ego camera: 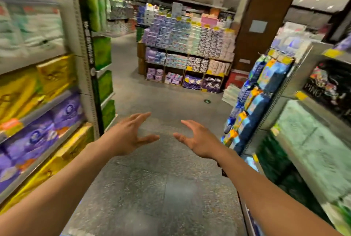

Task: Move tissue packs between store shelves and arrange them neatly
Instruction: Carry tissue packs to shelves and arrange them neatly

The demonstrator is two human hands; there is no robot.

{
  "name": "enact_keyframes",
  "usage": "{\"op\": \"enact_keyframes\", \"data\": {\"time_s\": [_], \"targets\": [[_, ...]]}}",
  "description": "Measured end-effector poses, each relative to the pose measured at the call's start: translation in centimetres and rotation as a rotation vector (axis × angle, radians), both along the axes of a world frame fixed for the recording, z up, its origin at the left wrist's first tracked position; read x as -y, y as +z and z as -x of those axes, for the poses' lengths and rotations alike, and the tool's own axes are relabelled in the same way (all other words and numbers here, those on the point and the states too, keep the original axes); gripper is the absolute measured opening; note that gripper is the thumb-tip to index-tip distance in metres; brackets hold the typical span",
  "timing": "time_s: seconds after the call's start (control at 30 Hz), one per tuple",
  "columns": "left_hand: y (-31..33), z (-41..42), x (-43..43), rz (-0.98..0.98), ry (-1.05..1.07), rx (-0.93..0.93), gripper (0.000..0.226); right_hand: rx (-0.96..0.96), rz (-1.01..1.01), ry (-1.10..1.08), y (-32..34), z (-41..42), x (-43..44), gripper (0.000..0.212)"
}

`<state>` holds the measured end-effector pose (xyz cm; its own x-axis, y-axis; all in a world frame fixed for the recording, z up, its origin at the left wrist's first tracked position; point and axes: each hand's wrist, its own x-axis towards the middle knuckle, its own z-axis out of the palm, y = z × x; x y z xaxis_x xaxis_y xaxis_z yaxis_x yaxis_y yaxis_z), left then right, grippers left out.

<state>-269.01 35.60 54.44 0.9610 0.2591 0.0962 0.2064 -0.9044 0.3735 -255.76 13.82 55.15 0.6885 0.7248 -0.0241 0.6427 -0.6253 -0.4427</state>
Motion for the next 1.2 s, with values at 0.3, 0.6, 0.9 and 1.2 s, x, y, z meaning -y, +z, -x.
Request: {"op": "enact_keyframes", "data": {"time_s": [0.3,0.6,0.9,1.2], "targets": [[-3.5,-20.5,-4.7,0.032,-0.196,-0.084,0.105,-0.043,0.038,-0.193,-4.5,-16.9,-2.8,0.095],[0.5,-45.2,-15.3,-0.043,-0.375,-0.049,0.106,-0.038,0.003,-0.397,-1.8,-38.7,-10.7,0.092],[-1.8,-70.0,-18.9,-0.064,-0.561,-0.081,0.111,-0.06,-0.072,-0.549,-5.2,-58.6,-13.7,0.088],[-2.7,-97.8,-20.5,0.004,-0.582,-0.13,0.102,-0.047,-0.139,-0.633,-5.4,-86.0,-15.5,0.126]]}}
